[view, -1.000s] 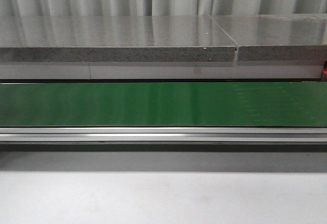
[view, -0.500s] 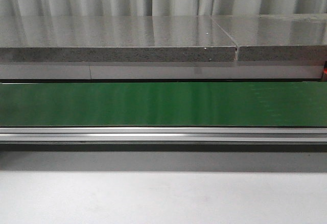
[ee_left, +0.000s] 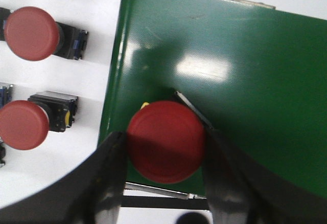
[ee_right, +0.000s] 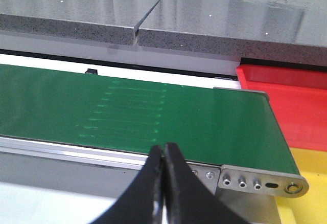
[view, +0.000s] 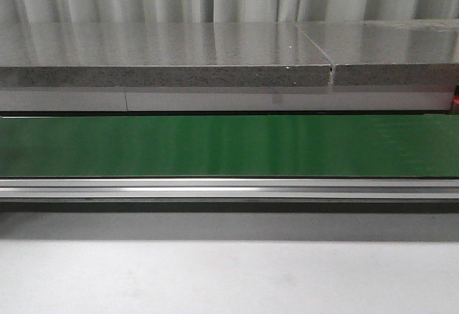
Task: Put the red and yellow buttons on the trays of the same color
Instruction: 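Lower the red button onto the green belt and open the left gripper, then move the left gripper over a yellow push button on the table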
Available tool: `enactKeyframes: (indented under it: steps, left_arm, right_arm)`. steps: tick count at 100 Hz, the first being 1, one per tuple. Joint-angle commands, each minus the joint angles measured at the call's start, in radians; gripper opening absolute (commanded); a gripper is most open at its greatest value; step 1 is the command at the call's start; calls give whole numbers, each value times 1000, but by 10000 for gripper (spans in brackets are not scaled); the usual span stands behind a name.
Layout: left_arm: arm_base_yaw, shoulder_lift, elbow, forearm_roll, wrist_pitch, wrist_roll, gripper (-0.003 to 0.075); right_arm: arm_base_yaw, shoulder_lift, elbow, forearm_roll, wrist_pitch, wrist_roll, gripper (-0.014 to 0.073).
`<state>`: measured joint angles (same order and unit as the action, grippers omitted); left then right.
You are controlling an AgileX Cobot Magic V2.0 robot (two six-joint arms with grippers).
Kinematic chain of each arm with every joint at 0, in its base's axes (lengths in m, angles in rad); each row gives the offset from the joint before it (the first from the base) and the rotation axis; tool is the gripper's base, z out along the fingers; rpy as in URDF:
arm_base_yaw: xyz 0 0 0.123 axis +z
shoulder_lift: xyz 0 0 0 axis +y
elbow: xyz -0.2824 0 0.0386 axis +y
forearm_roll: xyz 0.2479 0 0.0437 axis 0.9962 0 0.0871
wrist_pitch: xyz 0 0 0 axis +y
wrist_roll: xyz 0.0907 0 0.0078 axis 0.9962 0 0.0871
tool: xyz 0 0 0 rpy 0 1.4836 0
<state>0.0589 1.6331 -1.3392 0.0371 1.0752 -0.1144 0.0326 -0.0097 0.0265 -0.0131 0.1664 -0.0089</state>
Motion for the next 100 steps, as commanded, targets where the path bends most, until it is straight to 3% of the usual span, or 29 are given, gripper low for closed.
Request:
enactKeyframes:
  steps: [1,10,17,64,100]
  left_arm:
    - [-5,-31,-35,33,-8,10,430]
    - [-16,-35,-48,33,-5,15,603]
    - [-30,-35,-66,33,-3,18,655]
    - [-69,-48,-207,28,6,17,656]
    - [64,-194,-164,30,6,-30,654]
  right_arm:
    - [1,-15,-10,-10,-80,-2,-68]
    - [1,-15,-10,-10,-80,-2,-68]
    - [1,-15,-10,-10,-80,-2,-68]
    - [1,-15,-10,-10,-79,-2,-68]
    - [1,-15,-10,-10,-79,-2,-68]
